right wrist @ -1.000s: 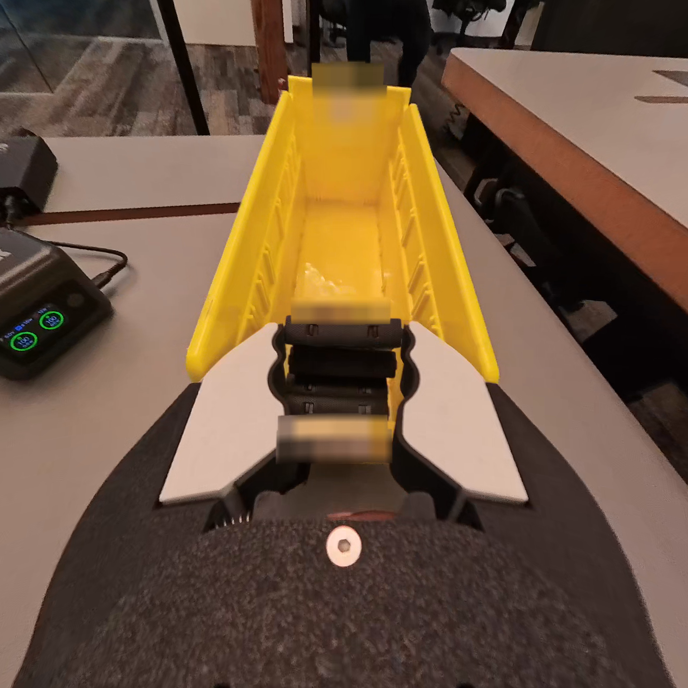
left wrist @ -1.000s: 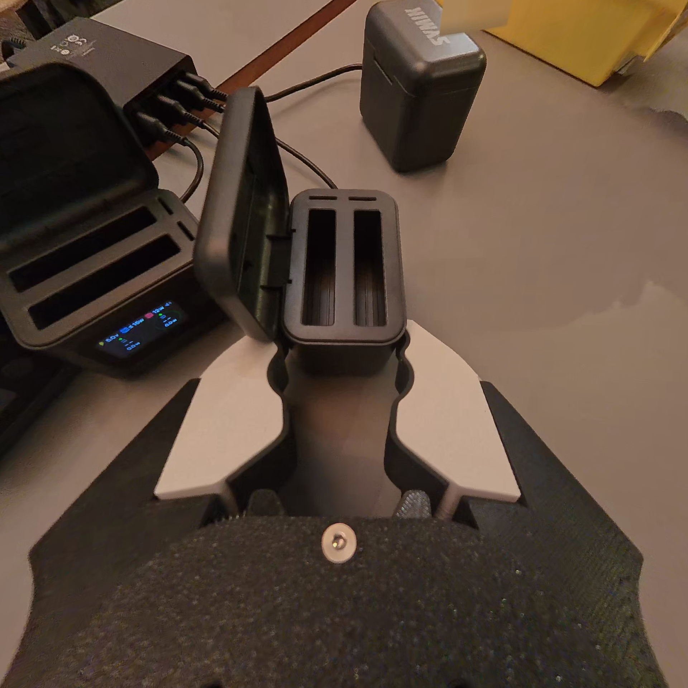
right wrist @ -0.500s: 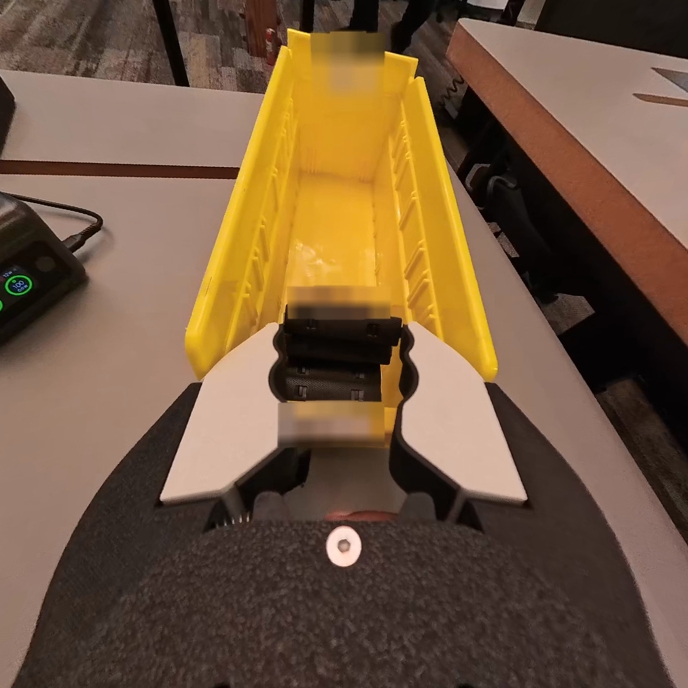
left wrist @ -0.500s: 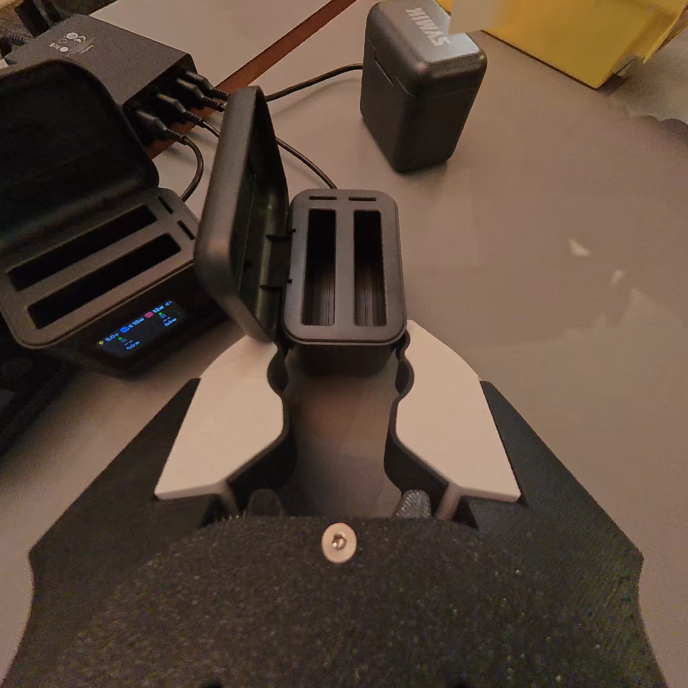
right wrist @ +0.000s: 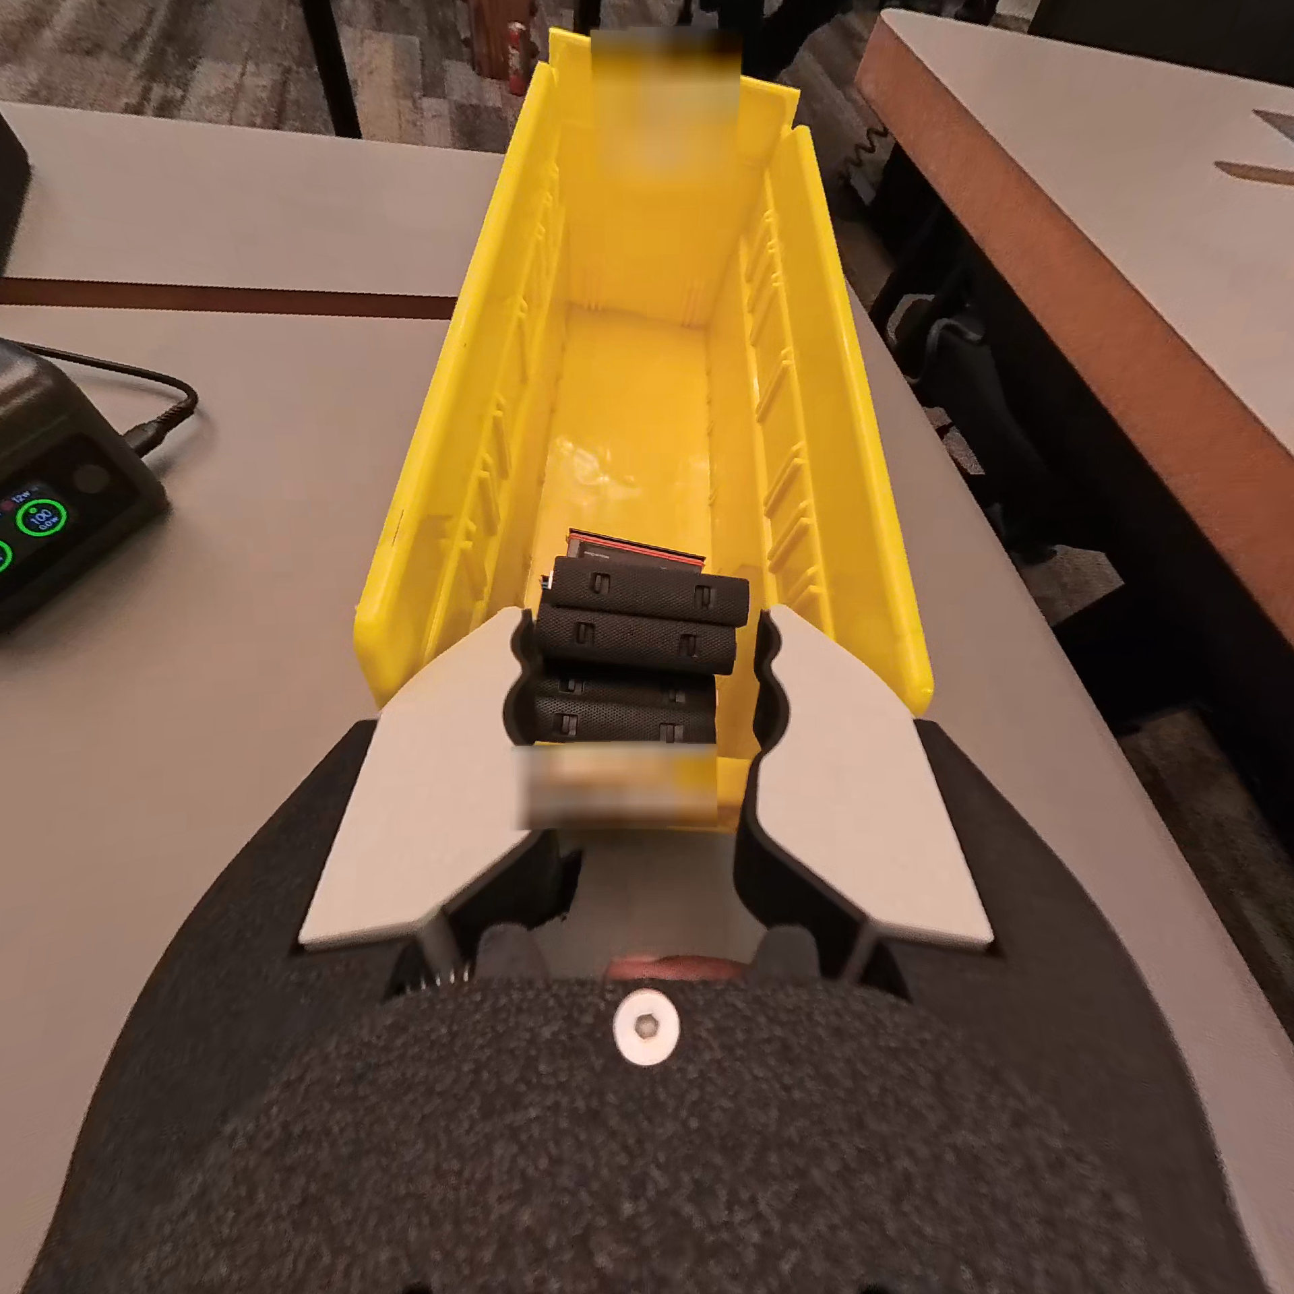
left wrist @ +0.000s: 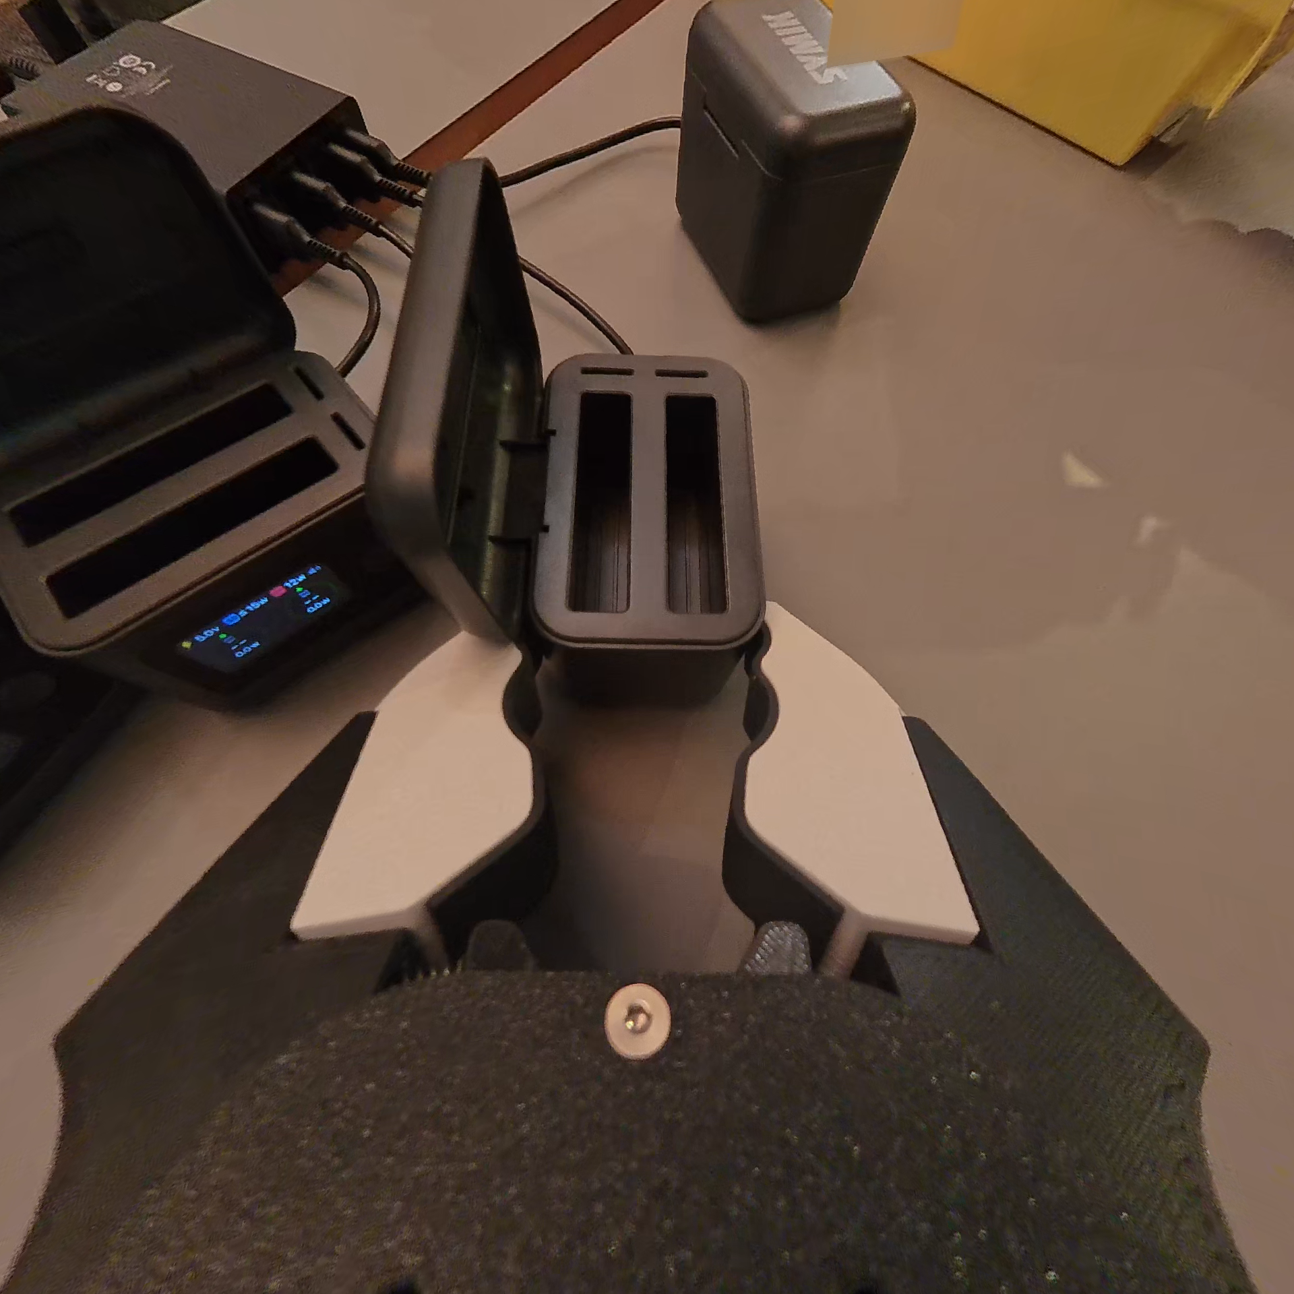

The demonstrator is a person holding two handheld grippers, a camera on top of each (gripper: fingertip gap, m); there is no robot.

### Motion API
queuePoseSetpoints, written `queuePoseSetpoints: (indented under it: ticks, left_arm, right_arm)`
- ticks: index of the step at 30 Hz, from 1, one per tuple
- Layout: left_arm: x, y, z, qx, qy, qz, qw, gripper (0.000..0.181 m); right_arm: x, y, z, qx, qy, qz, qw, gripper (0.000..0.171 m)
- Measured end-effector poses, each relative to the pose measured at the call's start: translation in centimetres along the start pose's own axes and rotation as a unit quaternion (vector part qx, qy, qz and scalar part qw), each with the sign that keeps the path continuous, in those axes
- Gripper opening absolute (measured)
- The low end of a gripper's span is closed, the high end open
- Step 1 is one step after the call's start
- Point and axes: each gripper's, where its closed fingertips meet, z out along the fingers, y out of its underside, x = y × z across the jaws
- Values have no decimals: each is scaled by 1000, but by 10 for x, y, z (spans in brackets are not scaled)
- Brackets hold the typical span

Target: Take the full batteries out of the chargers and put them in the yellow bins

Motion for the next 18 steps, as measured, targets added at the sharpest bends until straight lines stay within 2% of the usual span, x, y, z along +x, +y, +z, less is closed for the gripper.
queuePoseSetpoints:
  ticks: [7, 11, 14, 18]
  left_arm:
    - [0, 0, 0, 0, 0, -2, 1000, 56]
    - [-2, 1, -2, 0, 3, -1, 1000, 56]
    - [-6, 2, -3, 0, 3, 2, 1000, 56]
    - [-15, 5, -8, -1, -4, 10, 1000, 56]
  right_arm:
    - [5, -7, -10, 15, -6, 1, 1000, 60]
    - [6, -40, -41, 81, -9, 14, 997, 59]
    - [-27, -73, -64, 142, -63, -12, 988, 60]
    - [-105, -94, -75, 174, -191, -78, 963, 64]
